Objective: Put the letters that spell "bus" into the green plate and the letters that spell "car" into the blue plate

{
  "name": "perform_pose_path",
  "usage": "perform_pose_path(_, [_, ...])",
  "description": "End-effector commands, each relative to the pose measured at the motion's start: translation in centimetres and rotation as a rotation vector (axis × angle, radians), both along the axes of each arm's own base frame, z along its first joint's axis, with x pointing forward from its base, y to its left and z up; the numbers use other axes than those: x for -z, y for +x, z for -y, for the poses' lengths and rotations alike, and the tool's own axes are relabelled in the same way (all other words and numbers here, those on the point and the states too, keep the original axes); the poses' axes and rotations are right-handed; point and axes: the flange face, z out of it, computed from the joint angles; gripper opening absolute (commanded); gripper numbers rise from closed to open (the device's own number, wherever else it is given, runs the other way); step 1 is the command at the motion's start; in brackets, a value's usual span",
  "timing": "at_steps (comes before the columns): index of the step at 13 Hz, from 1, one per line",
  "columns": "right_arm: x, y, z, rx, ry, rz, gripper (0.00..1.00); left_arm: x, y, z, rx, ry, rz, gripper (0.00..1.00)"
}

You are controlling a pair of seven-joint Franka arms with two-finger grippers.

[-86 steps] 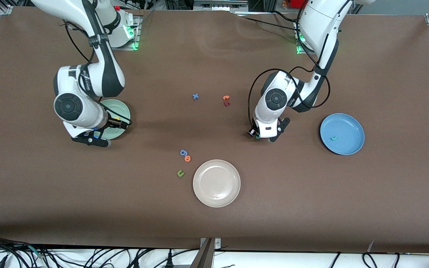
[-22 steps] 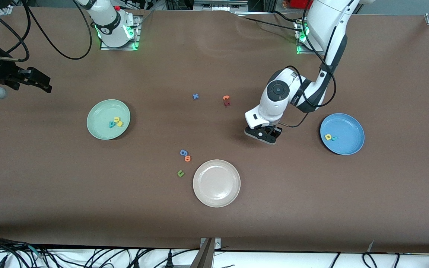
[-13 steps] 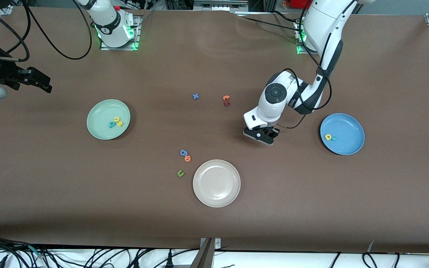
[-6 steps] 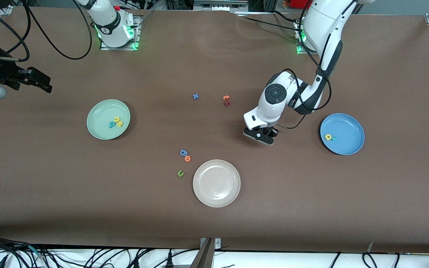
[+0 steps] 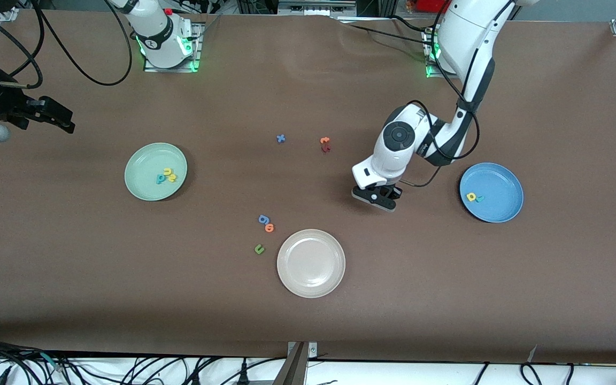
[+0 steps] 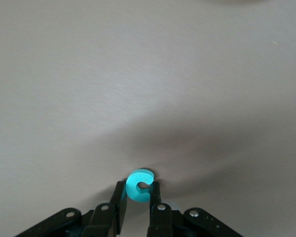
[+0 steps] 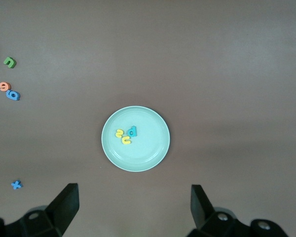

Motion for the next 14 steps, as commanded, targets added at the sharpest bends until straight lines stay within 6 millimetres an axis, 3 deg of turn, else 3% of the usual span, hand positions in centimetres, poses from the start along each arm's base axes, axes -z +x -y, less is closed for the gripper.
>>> perform_pose_path(1, [-0.2,-0.4,-0.1,0.002,0.004,0.000,1.00,-2.1,1.2,-4.1,-0.015,0.008,0.010,0.18])
perform_pose_path(3, [-0.1,-0.3,-0.1,0.002,0.004,-0.002,1.00,-2.7,1.9,-7.9,0.011,0.017,0.005,0.18])
perform_pose_path(7, [-0.1,-0.3,-0.1,0.002,0.004,-0.002,1.00,-6.1,3.7,-19.4,0.084,0.052,-0.046,0.18])
perform_pose_path(9, [-0.1,-0.3,-0.1,0.002,0.004,-0.002,1.00,-6.7,3.4,-24.4,0.128,0.024,-0.074,0.18])
perform_pose_path(11, [-0.1,-0.3,-0.1,0.002,0.004,-0.002,1.00,-6.0,2.9,-28.5,0.156,0.019,-0.098,0.18])
perform_pose_path(14, [-0.2,-0.4,-0.1,0.002,0.004,0.000,1.00,-4.0,0.9,-32.0,0.149,0.011,-0.153,0.18])
